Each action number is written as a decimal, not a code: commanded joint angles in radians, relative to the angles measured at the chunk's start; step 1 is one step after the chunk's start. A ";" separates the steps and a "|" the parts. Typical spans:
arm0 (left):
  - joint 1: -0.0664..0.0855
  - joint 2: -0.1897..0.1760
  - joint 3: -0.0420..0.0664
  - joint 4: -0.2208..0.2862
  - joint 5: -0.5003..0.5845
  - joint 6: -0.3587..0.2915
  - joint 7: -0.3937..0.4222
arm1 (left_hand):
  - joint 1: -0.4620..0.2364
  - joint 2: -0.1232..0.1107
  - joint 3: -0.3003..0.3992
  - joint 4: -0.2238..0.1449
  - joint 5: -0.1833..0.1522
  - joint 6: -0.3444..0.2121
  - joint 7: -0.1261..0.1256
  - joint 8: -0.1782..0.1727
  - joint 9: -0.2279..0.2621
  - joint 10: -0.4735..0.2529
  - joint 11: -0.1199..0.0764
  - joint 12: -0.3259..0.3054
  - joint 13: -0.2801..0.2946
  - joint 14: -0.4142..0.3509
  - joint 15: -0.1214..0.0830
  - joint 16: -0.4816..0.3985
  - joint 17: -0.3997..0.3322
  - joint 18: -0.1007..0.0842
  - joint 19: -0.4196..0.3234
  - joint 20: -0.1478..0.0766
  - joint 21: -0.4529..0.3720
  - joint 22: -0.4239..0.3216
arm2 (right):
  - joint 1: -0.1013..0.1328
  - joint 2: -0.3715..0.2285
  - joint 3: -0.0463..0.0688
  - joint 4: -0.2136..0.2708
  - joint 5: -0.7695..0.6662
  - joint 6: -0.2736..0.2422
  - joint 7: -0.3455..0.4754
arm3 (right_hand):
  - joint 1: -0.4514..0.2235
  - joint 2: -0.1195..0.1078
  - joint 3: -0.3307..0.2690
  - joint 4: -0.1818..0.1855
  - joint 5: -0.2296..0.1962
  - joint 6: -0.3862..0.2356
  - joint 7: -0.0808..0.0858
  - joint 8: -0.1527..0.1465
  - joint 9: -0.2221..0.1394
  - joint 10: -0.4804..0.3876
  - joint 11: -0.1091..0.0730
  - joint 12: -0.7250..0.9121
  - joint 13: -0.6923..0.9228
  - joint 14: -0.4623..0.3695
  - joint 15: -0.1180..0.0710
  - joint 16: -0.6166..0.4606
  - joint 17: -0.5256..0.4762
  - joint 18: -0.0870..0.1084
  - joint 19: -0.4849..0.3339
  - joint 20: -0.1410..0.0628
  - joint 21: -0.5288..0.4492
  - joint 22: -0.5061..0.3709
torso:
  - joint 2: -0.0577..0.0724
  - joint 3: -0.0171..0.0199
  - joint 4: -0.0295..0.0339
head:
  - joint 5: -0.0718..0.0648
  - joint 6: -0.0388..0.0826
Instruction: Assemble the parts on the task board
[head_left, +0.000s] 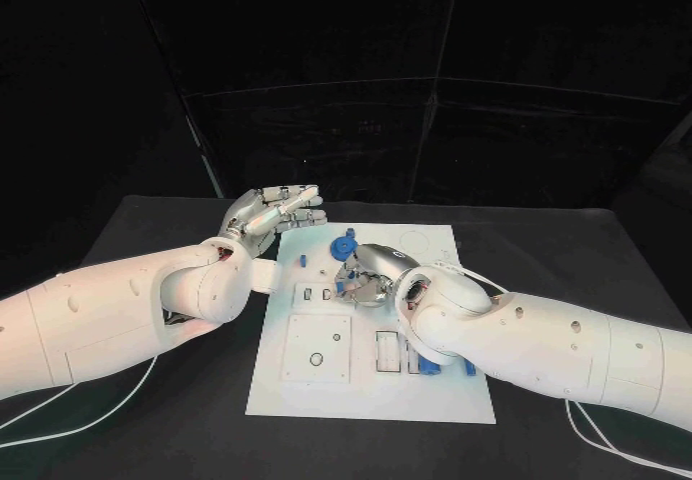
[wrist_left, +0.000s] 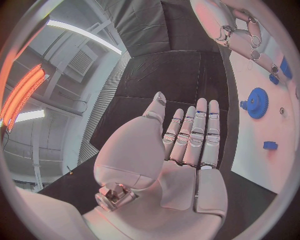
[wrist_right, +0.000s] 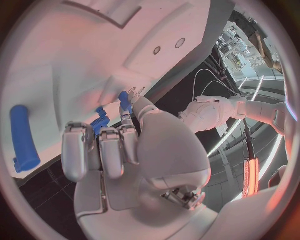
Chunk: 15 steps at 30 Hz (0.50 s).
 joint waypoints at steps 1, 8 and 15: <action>0.002 0.002 0.001 -0.001 0.002 0.015 0.005 | -0.002 0.012 -0.001 -0.006 -0.003 0.008 0.033 -0.003 0.001 0.007 0.001 -0.004 0.001 0.002 0.003 -0.007 -0.001 0.013 0.005 0.003 -0.003 -0.001 | -0.001 0.004 0.000 0.001 -0.028 0.004 0.003 | -0.007 0.001 0.005 0.001 -0.001 0.012 -0.002 0.003 0.001 -0.005 -0.001 -0.002 0.107 0.100 -0.005 0.002 0.236 -0.015 0.001 -0.009 0.002 0.036 | 0.000 -0.0003 0.0003 | 0.001 -0.003; 0.002 0.004 0.001 -0.003 0.002 0.016 0.004 | -0.002 0.012 -0.001 -0.006 -0.003 0.008 0.033 -0.003 0.001 0.007 0.001 -0.004 0.001 0.002 0.003 -0.007 -0.001 0.013 0.005 0.003 -0.003 -0.001 | -0.004 0.017 0.000 -0.011 -0.029 0.018 0.008 | -0.009 -0.003 0.006 0.000 -0.003 0.012 -0.002 0.002 0.000 -0.004 -0.001 -0.002 0.108 0.100 -0.005 0.002 0.236 -0.015 0.001 -0.009 0.002 0.036 | 0.000 -0.0006 0.0002 | 0.002 -0.006; 0.002 0.004 0.001 -0.004 0.002 0.016 0.004 | -0.002 0.012 -0.001 -0.006 -0.003 0.008 0.033 -0.003 0.001 0.007 0.001 -0.004 0.001 0.002 0.003 -0.007 -0.001 0.013 0.005 0.003 -0.003 -0.001 | -0.007 0.026 0.001 -0.019 -0.026 0.019 0.016 | -0.009 -0.003 0.006 0.000 -0.003 0.012 -0.002 0.002 0.000 -0.004 -0.001 -0.002 0.108 0.100 -0.005 0.002 0.236 -0.015 0.001 -0.009 0.002 0.036 | -0.001 -0.0008 -0.0002 | 0.003 -0.009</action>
